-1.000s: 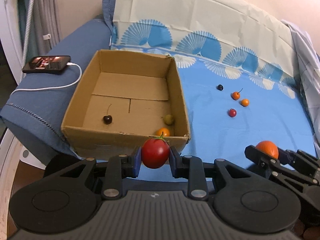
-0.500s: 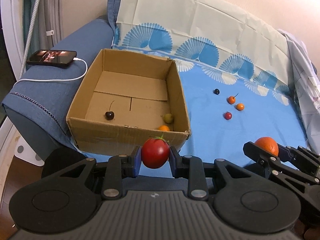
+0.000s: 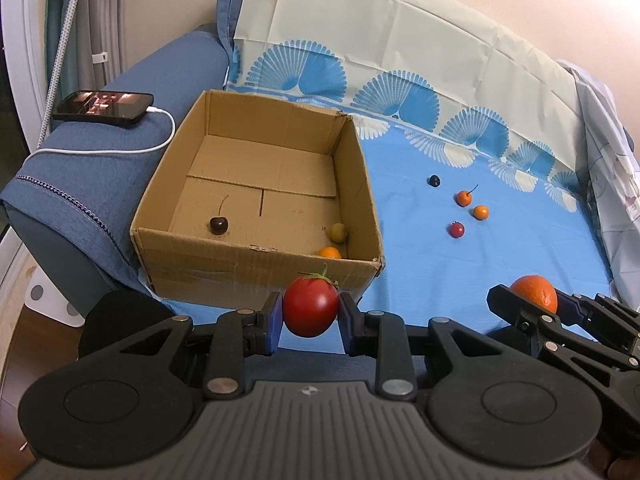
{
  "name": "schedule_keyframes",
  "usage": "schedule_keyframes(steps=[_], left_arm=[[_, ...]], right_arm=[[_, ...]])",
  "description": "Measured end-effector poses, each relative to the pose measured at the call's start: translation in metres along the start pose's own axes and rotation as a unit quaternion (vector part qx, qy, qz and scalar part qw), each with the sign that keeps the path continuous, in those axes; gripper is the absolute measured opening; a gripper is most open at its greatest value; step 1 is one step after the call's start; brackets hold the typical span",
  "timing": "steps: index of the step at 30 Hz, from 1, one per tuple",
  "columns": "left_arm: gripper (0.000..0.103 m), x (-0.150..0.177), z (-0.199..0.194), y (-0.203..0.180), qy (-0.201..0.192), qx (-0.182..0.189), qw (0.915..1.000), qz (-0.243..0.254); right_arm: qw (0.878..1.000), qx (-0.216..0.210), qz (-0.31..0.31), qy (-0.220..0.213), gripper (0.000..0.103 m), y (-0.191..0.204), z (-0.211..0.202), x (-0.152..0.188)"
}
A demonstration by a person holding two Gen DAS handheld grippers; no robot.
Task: Organize fruits
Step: 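Carry the red tomato and the orange over the cardboard box with both grippers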
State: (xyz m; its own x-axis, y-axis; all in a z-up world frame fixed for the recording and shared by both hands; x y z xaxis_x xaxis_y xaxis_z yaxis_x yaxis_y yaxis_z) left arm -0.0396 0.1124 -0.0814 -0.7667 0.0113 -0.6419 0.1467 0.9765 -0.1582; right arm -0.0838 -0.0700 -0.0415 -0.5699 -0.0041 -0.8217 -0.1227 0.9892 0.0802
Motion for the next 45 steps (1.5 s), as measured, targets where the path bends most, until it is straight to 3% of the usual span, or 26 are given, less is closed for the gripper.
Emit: schedule_keyframes(steps=[28,45], left_arm=[[0.032,-0.002,0.019,0.011,0.016,-0.002,0.9997,-0.015],[0.032,-0.044,0.038,0.050,-0.003,-0.027,0.9988,-0.041]], right_arm=[[1.000,0.007,-0.005,0.019,0.037,0.001,0.018,0.002],[0.999,-0.008,-0.021,0.026,0.037,0.014,0.055,-0.019]])
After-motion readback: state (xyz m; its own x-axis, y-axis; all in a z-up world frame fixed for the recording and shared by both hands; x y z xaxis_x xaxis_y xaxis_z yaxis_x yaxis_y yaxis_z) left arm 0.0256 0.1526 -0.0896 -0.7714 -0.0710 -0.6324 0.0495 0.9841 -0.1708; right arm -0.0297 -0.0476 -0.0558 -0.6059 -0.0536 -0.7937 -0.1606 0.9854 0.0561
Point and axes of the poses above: each gripper's, at about its wrist camera, not at the fingertips, and z roughly the way its jaws point, y to its left, x to its underside, the point moved 10 cm from there along z, roughly the way its jaws point
